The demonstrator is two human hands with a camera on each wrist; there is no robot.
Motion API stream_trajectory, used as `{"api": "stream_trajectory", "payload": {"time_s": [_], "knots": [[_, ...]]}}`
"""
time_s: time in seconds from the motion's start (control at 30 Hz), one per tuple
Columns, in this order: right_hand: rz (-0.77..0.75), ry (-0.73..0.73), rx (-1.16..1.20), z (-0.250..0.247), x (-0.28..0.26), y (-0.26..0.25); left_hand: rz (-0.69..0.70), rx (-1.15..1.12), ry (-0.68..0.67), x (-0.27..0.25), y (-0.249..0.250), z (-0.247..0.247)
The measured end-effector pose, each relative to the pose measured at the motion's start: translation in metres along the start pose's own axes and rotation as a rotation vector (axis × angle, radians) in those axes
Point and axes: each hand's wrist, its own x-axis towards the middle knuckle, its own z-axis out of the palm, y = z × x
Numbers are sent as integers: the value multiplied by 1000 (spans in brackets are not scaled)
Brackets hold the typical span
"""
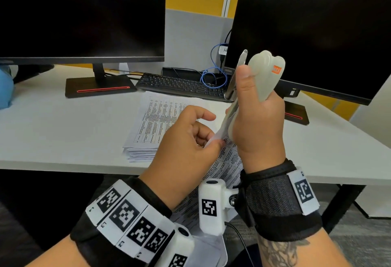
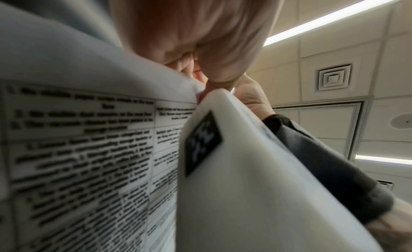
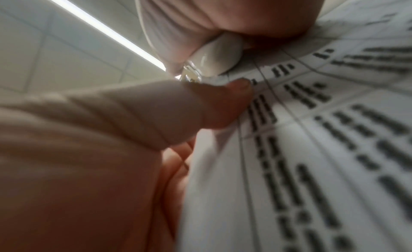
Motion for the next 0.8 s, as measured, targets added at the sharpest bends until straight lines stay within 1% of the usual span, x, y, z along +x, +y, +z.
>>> {"api": "stream_trajectory", "payload": {"time_s": [0.13,0.23,0.33,0.5,0.67,0.73,0.8], "knots": [[109,28,96,-6,2,2,18,61,-8,2,-1,-6],[122,106,160,-18,8,1,64,83,24,3,-8,-13],[124,180,151,-29,11,4,87,30,18,3,-18,-18],[150,214,125,-36,14,13,104,35,-9,2,-28,-20],[169,182,68,-40,15,15,111,22,-38,2,-30,-23],[202,130,-26,-43,16,14,56,12,-77,3,-30,-27],[253,52,-174,-49,21,15,-18,45,-134,4,-31,-33]]}}
